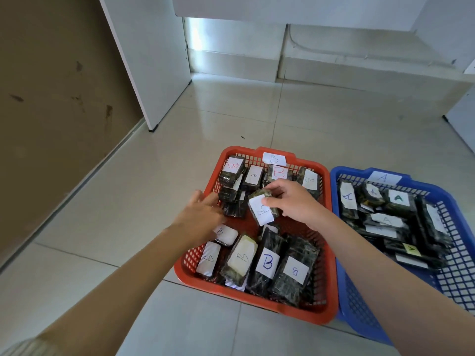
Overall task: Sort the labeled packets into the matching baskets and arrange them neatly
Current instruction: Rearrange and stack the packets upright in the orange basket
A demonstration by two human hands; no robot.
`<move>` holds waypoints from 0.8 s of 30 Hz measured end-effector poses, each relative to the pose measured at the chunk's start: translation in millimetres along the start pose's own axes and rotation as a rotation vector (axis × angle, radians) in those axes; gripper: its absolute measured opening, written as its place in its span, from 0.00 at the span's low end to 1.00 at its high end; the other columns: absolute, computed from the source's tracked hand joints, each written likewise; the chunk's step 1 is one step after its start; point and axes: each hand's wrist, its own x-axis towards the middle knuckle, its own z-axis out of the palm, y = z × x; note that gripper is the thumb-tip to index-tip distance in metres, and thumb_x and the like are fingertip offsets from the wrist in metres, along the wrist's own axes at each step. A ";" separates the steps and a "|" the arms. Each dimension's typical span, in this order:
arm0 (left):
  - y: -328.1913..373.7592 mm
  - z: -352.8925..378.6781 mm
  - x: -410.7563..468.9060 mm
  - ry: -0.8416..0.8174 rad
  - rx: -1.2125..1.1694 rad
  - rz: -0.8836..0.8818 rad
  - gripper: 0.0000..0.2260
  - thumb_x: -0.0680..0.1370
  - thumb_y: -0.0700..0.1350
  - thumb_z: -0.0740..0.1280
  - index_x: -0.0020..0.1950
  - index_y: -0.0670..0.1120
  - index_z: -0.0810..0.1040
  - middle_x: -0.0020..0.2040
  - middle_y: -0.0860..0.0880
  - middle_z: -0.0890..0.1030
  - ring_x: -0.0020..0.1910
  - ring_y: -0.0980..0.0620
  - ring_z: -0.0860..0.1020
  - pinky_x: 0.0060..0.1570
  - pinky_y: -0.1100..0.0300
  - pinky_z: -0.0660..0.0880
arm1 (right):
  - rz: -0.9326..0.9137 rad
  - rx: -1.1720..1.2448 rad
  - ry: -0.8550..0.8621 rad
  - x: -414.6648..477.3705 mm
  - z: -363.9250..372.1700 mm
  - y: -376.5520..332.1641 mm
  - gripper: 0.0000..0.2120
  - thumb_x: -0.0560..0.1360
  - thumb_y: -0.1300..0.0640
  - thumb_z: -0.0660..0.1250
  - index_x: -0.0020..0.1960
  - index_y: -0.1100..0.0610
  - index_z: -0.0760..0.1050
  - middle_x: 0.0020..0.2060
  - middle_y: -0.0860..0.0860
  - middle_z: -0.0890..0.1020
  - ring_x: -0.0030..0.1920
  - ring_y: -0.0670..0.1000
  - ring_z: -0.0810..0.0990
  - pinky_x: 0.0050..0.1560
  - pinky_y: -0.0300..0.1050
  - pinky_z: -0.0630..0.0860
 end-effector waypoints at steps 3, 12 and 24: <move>4.2 -1.7 9.0 -0.094 0.020 0.001 0.19 0.73 0.53 0.69 0.64 0.56 0.74 0.60 0.58 0.76 0.63 0.52 0.62 0.63 0.50 0.54 | 0.012 0.090 0.048 -6.3 -5.5 4.7 0.14 0.73 0.56 0.71 0.57 0.55 0.76 0.50 0.49 0.79 0.50 0.49 0.77 0.48 0.43 0.73; -9.2 -9.7 19.5 -0.123 -0.190 -0.105 0.13 0.74 0.58 0.67 0.53 0.52 0.78 0.51 0.56 0.76 0.57 0.54 0.66 0.60 0.50 0.55 | 0.030 0.086 0.067 -18.5 -13.8 18.2 0.13 0.73 0.55 0.71 0.56 0.54 0.77 0.51 0.50 0.80 0.52 0.49 0.78 0.49 0.43 0.73; 1.3 -47.4 106.9 0.237 -0.620 -0.483 0.17 0.76 0.47 0.67 0.63 0.45 0.70 0.54 0.43 0.80 0.55 0.42 0.76 0.53 0.52 0.71 | -0.017 0.179 0.111 -14.6 -20.3 16.0 0.15 0.74 0.55 0.70 0.60 0.54 0.76 0.52 0.48 0.81 0.51 0.46 0.79 0.49 0.42 0.75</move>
